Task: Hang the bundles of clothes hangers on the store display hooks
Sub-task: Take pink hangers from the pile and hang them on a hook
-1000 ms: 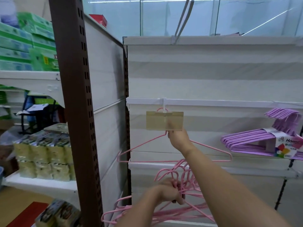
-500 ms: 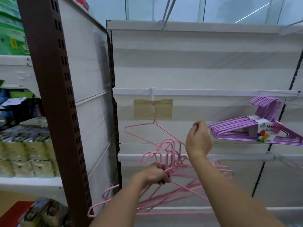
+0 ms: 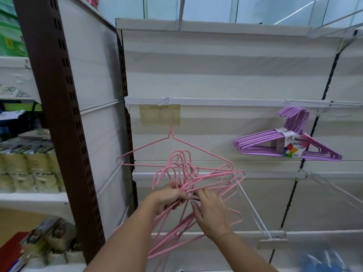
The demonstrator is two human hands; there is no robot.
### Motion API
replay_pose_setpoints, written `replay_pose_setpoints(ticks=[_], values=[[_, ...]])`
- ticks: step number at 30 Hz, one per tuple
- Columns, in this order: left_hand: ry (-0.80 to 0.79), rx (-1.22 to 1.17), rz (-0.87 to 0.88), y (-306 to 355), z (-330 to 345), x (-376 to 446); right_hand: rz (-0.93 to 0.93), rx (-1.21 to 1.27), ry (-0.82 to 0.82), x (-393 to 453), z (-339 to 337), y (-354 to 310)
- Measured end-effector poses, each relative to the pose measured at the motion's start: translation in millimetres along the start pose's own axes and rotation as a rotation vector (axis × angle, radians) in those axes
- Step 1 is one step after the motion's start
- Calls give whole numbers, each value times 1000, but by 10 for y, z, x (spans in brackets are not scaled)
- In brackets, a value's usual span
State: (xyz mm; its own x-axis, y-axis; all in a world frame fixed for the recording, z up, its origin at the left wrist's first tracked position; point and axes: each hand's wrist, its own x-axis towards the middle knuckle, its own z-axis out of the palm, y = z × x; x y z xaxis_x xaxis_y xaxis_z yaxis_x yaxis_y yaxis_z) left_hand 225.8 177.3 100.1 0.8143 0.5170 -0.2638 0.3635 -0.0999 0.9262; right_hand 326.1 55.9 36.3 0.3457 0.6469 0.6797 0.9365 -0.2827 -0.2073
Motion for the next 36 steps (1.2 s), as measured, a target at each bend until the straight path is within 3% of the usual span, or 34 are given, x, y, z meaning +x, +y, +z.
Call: replay_pose_setpoints(ticks=[2,4,9,15,28,32,36], values=[[-21,-1,-10,-19,29,-47,83,-2,50,28,-82,-42],[-17,34,-18,-50,51,-91,143,-57,-1,52,-149,-23],[32,93,-39,-72,-1,-214,-31,-296,-192,99,-318,82],[19,170,-43,43,-40,-290,-118,-418,-182,256,-430,-25],[-59,122,4,241,149,-330,-31,-206,-262,520,-748,143],[-70,94,21,182,236,-336,-49,-241,-171,567,-915,161],[-235,-30,-23,195,265,-336,10,-238,-188,509,-922,164]])
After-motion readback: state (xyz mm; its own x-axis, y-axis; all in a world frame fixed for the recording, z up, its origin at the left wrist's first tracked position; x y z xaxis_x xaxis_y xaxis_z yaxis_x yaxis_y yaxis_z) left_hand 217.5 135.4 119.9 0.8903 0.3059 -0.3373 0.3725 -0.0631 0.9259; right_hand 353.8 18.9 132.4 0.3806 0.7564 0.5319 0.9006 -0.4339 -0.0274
